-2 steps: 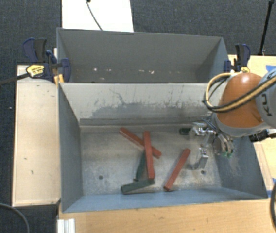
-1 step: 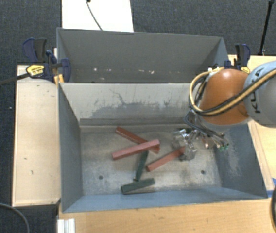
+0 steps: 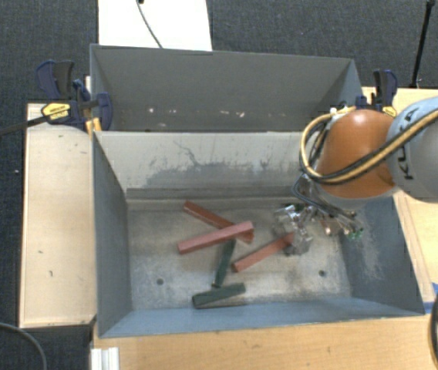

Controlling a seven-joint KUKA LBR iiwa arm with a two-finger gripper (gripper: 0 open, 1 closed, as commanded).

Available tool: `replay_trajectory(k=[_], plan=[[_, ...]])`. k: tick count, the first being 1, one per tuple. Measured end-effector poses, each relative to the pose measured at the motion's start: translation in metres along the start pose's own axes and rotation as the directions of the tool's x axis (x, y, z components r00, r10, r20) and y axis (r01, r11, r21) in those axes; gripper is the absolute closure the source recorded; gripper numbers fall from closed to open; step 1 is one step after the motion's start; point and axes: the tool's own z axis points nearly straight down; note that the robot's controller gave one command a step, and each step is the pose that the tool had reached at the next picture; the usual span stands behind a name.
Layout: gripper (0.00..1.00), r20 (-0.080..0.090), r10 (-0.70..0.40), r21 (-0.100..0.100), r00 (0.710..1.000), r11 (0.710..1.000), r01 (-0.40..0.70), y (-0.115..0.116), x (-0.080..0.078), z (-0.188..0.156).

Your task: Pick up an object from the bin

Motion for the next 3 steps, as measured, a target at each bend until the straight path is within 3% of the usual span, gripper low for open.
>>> replay_trajectory(k=[1, 2, 3], plan=[[1.00, -0.005, 0.083, 0.000, 0.996, 0.997, -0.084, -0.030, 0.000, -0.204], [1.00, 0.004, 0.101, 0.005, 0.995, 0.995, -0.101, -0.037, -0.001, -0.249], [0.00, 0.001, 0.089, 0.001, 0.996, 0.996, -0.089, 0.003, -0.005, -0.101]])
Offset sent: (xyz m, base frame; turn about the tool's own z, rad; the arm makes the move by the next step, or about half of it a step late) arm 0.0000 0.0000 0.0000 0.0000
